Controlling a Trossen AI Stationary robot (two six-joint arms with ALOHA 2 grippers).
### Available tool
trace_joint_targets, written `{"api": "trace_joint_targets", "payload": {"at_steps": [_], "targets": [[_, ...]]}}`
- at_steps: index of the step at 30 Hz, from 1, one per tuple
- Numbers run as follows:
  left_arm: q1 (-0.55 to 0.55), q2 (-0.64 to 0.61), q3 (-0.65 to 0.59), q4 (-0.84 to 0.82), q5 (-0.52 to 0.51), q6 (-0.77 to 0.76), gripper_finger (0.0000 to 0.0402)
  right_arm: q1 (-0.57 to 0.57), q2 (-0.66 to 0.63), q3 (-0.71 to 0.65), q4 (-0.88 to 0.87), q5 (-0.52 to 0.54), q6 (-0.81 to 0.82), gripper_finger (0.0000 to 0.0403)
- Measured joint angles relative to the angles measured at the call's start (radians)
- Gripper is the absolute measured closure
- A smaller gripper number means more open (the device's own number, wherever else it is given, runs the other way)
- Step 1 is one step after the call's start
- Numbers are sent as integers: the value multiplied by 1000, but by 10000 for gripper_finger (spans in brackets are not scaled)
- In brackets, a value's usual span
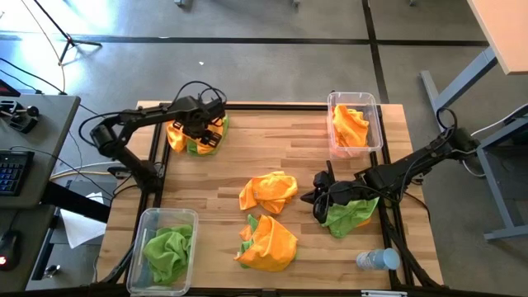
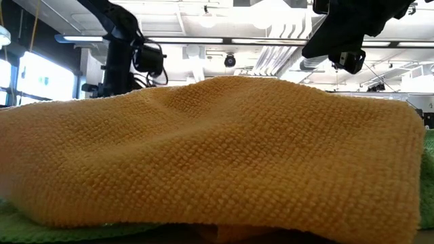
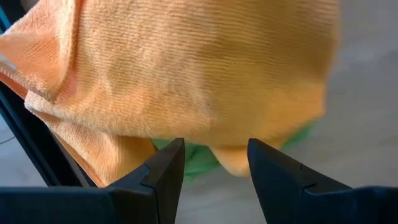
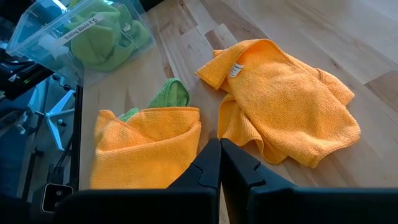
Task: Sort microfiber towel by color & place in baskets
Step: Put the orange microfiber towel into the top transparent bin
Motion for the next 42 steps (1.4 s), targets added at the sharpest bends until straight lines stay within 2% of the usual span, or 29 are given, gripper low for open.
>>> {"api": "trace_joint_targets", "payload": {"at_steps": [8, 15, 22, 26, 32, 39, 42], "targets": [[-124, -119, 0, -17, -11, -207, 238, 0, 0, 0, 0, 7, 0, 403], [-220, -113, -2, -14, -69, -312, 238, 0, 0, 0, 0, 7, 0, 403], [-273, -116, -167, 98, -101, -429, 238, 0, 0, 1, 0, 7, 4, 403], [-291, -118, -242, 201, -165, -503, 238, 0, 0, 1, -1, 3, 0, 403], [-298, -118, -291, 363, -238, -509, 238, 0, 0, 1, -4, 2, -18, 403], [-261, -115, -296, 342, -256, -525, 238, 0, 0, 1, -4, 1, -18, 403], [-237, -115, -296, 338, -225, -532, 240, 0, 0, 1, -4, 0, -18, 403]]}}
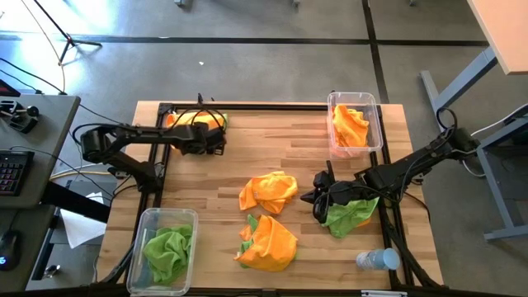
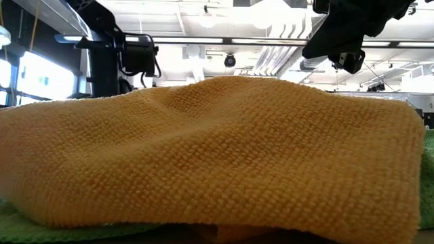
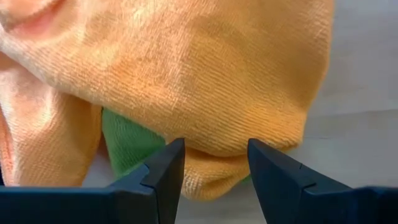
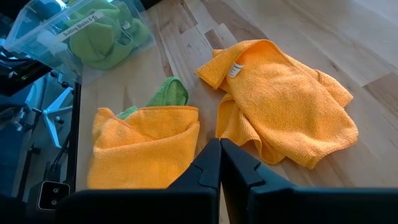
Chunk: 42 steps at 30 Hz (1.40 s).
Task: Sort microfiber towel by color & place in baskets
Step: Put the orange microfiber towel into the top transparent bin
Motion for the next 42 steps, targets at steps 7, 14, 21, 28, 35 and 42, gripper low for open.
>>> {"api": "trace_joint_targets", "payload": {"at_steps": [7, 14, 21, 28, 35, 42], "targets": [[16, 0, 0, -15, 53, 0, 272, 0, 0, 0, 0, 0, 0, 403], [16, 42, 0, -106, 52, 0, 312, 0, 0, 0, 0, 0, 0, 403], [3, 103, 0, -99, 53, 32, 332, 0, 0, 0, 0, 0, 1, 403], [-38, 57, 1, -109, 68, 36, 396, 0, 0, 0, 0, 0, 10, 403], [-98, -121, 5, -128, 58, 29, 400, 0, 0, 0, 0, 1, 9, 403], [-130, -352, 100, -239, -130, 35, 401, -3, 0, 0, 0, 56, 0, 403]]}}
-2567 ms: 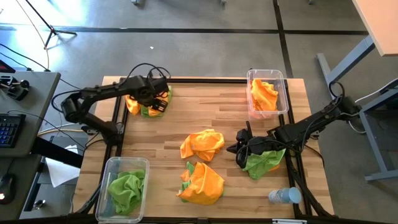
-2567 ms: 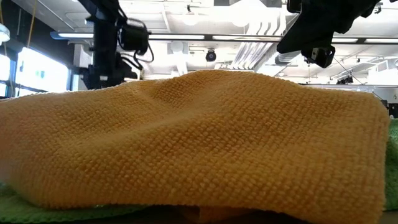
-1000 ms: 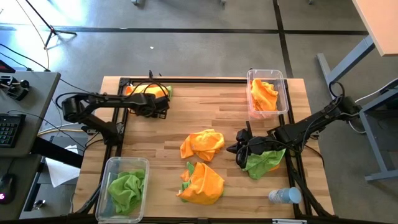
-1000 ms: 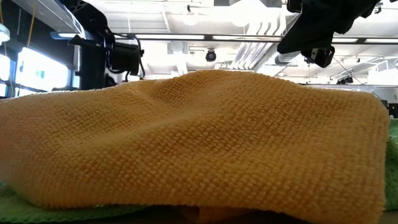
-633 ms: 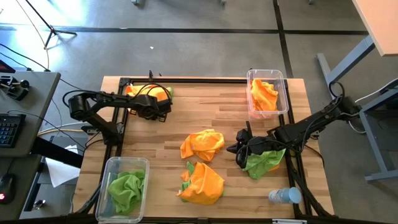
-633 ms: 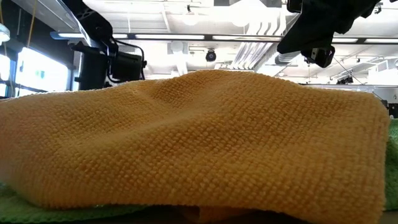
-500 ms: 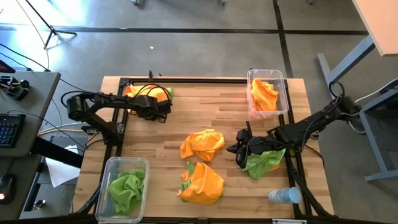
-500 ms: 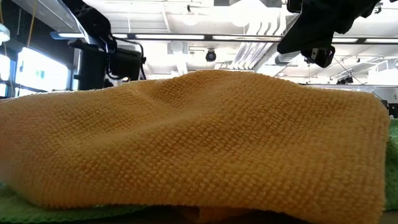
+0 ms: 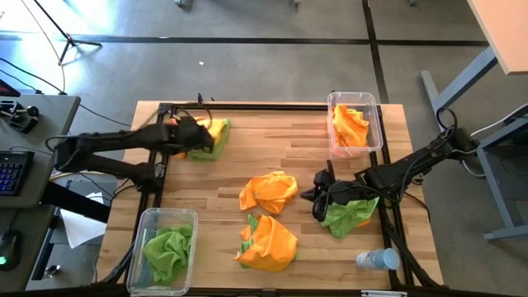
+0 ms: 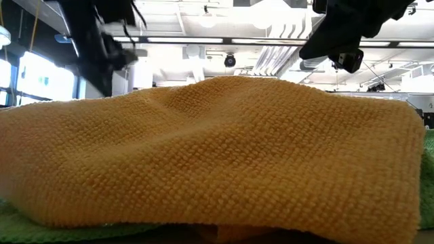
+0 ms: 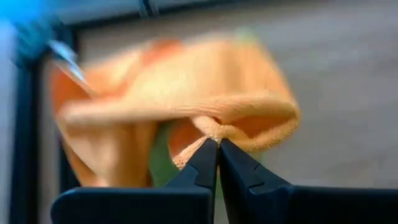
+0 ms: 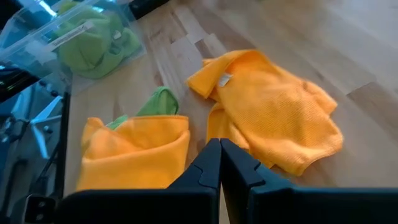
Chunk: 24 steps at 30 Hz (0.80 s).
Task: Sort microfiber towel by color & place in baskets
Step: Put the orange microfiber towel into the top transparent bin
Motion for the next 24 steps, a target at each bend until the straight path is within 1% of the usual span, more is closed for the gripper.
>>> {"api": "trace_joint_targets", "payload": {"at_steps": [3, 6, 9, 12, 15, 18, 21, 24], "targets": [[-4, -84, 57, -1, -92, 72, 401, 0, 0, 0, 0, 28, -1, 403], [-3, -142, 126, 12, -170, 165, 401, 0, 0, 0, 4, 64, 0, 403], [-3, -172, 210, 22, -236, 249, 401, 0, 0, 0, 21, 114, 0, 403], [-3, -176, 311, 43, -275, 353, 401, -4, 0, 0, 39, 149, -1, 402], [-3, -165, 408, 125, -278, 492, 401, -23, 0, 0, 60, 148, -1, 393], [-3, -139, 500, 203, -263, 605, 401, -49, 0, 0, 109, 148, -56, 371], [-3, -93, 595, 260, -198, 687, 401, -81, 0, 0, 206, 147, -152, 339], [-4, -32, 685, 272, -126, 735, 401, -113, 0, 0, 324, 146, -274, 302]]}}
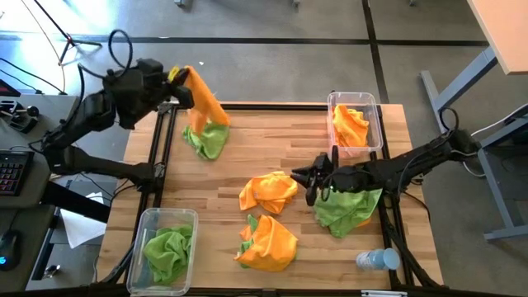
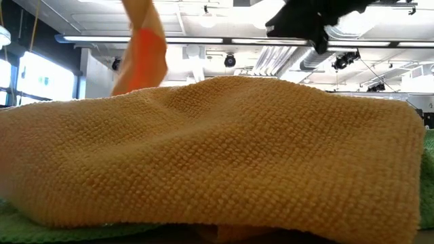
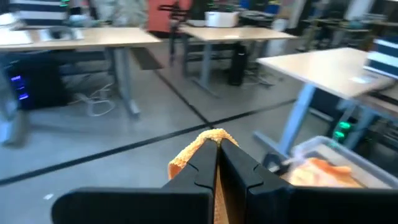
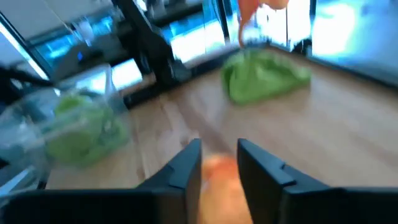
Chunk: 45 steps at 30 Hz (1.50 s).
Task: Sort microfiber towel by color & place in baskets
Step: Put the orange microfiber towel into the top transparent bin
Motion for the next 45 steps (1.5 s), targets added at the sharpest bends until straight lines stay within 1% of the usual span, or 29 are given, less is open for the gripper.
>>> {"api": "trace_joint_targets", "payload": {"at_steps": [4, 8, 12, 17, 19, 23, 28, 32, 38, 40, 42, 45], "targets": [[-24, 93, 86, 0, 65, 33, 401, -47, 0, 0, 140, 0, -163, 249], [-59, 176, 124, -1, 192, 35, 401, -100, 0, 2, 260, 0, -292, 197], [-97, 252, 124, -13, 276, 21, 401, -149, 6, 59, 263, -5, -383, 158], [-139, 330, 124, -7, 331, 19, 401, -196, 52, 193, 173, -29, -506, 136], [-150, 354, 124, -7, 338, 19, 401, -214, 82, 256, 111, -30, -551, 135], [-162, 386, 124, 27, 416, 17, 401, -253, 156, 376, 5, -37, -586, 134], [-171, 394, 124, 113, 487, 17, 401, -288, 241, 485, -43, -162, -579, 134], [-177, 388, 124, 177, 541, 17, 401, -308, 294, 526, -103, -174, -536, 134], [-177, 355, 126, 212, 550, 18, 401, -332, 349, 532, -129, -239, -495, 138], [-177, 348, 126, 201, 551, 23, 401, -332, 365, 532, -135, -243, -471, 148], [-177, 337, 126, 199, 550, 35, 401, -333, 370, 532, -159, -242, -458, 169], [-177, 322, 126, 174, 533, 36, 401, -335, 368, 532, -192, -228, -457, 225]]}}
